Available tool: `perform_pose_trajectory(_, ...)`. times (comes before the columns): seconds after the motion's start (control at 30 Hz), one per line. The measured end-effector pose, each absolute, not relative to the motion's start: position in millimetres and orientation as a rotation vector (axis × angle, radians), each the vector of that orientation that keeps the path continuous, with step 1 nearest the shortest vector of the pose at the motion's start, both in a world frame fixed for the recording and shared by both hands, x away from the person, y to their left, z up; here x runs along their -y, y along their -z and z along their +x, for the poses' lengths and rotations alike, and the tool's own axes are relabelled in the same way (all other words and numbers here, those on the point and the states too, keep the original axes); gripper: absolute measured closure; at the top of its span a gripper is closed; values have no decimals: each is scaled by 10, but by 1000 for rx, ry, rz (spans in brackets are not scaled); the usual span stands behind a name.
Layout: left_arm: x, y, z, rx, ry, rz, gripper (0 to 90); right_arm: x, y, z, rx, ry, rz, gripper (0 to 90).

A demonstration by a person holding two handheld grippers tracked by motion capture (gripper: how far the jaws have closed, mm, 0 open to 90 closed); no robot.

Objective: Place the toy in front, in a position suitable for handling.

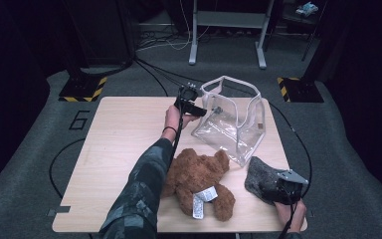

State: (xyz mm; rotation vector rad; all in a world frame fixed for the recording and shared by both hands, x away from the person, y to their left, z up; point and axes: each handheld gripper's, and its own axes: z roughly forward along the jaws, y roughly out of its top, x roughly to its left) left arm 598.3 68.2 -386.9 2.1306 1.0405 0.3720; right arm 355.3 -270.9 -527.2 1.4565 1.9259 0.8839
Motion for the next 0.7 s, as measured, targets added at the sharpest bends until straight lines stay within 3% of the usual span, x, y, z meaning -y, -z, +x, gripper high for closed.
perform_pose_trajectory(0.2,-579,3954,6027,-1074,-404,2147,540,2712,5272,3552,-1928,-885,1455,16)
perform_pose_trajectory(0.4,-522,4049,6032,-1082,-377,2158,824,2717,5271,3550,-1923,-887,1458,23)
perform_pose_trajectory(0.7,-536,4040,5977,-1126,-404,2122,874,2714,5271,3551,-1919,-889,1467,28)
